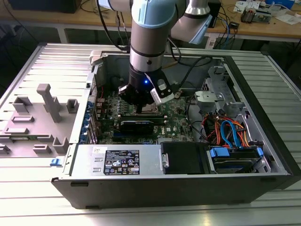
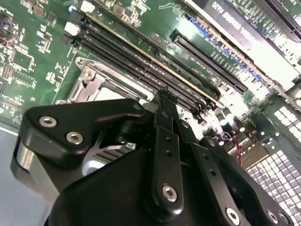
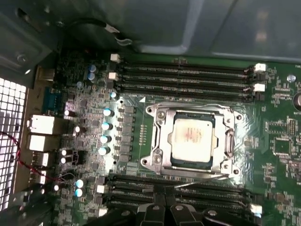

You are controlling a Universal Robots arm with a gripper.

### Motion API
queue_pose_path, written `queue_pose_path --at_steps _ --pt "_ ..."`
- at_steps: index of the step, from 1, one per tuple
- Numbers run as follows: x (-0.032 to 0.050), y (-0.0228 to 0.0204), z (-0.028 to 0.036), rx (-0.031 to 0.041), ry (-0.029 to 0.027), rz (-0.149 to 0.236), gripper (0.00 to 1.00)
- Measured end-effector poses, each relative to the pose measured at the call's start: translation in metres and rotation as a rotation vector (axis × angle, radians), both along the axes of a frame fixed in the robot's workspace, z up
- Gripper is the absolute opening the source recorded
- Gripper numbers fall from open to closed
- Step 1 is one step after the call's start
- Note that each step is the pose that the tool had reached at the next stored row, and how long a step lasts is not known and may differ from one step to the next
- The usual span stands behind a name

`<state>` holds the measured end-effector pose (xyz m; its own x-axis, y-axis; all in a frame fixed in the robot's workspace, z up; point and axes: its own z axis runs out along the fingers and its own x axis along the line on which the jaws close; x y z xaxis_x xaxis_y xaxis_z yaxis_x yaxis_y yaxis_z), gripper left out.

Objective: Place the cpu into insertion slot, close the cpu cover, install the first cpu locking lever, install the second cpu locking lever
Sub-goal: 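Install the second cpu locking lever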

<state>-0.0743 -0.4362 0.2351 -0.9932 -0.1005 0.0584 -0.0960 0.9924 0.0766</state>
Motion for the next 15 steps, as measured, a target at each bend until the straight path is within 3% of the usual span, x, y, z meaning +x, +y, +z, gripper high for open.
queue_pose_path --at_steps 2,4,9,10,11,14,15 --pt "-0.0013 0.0000 -0.0007 0.0169 0.0000 0.009 0.11" --pt "-0.0024 -0.0002 -0.0025 0.0271 0.0000 0.016 0.11" --pt "-0.0030 -0.0050 -0.0059 0.0336 0.0001 0.028 0.11" --pt "-0.0031 -0.0061 -0.0060 0.0398 0.0000 0.033 0.11" --pt "-0.0034 -0.0064 -0.0062 0.0544 0.0000 0.039 0.11" --pt "-0.0050 -0.0081 -0.0091 0.0865 -0.0001 0.055 0.11" --pt "-0.0051 -0.0098 -0.0107 0.0891 -0.0003 0.058 0.11"
